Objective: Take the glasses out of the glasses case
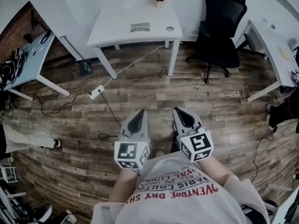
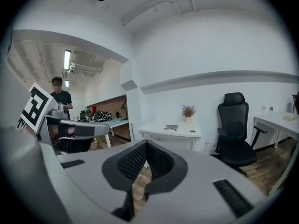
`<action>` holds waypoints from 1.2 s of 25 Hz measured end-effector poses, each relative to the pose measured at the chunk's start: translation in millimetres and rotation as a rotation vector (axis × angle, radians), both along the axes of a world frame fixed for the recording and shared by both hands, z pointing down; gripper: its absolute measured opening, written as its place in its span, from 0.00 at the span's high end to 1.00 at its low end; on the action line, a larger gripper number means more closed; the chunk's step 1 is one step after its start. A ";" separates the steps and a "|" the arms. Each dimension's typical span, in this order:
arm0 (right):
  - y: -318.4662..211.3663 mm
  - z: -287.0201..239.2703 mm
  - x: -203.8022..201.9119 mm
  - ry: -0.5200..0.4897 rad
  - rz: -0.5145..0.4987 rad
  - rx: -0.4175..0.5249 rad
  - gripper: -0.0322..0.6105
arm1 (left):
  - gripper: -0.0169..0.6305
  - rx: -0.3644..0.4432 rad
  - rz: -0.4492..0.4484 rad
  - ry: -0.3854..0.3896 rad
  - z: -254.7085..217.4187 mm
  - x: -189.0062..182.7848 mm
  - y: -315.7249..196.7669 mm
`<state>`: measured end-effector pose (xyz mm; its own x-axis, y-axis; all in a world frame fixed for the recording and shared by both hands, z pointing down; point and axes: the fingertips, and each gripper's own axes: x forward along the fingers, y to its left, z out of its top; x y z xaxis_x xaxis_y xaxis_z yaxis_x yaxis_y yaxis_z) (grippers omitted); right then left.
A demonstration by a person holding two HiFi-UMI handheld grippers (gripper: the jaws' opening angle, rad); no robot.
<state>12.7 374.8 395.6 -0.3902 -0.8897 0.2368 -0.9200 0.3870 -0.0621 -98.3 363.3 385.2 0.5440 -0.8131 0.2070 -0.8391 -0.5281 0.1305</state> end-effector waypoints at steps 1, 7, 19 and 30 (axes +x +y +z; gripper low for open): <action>-6.7 0.8 0.4 0.001 -0.008 -0.001 0.93 | 0.98 -0.002 -0.004 -0.002 1.1 1.4 -5.9; -58.1 3.7 17.7 -0.016 -0.056 -0.008 0.93 | 0.98 -0.015 -0.050 -0.007 6.3 20.2 -52.5; -196.9 -19.6 116.8 -0.010 -0.164 -0.018 0.93 | 0.98 -0.014 -0.173 0.017 -15.4 109.1 -180.7; -278.1 2.0 174.6 -0.025 -0.168 -0.068 0.93 | 0.98 -0.047 -0.210 0.010 2.1 152.6 -257.5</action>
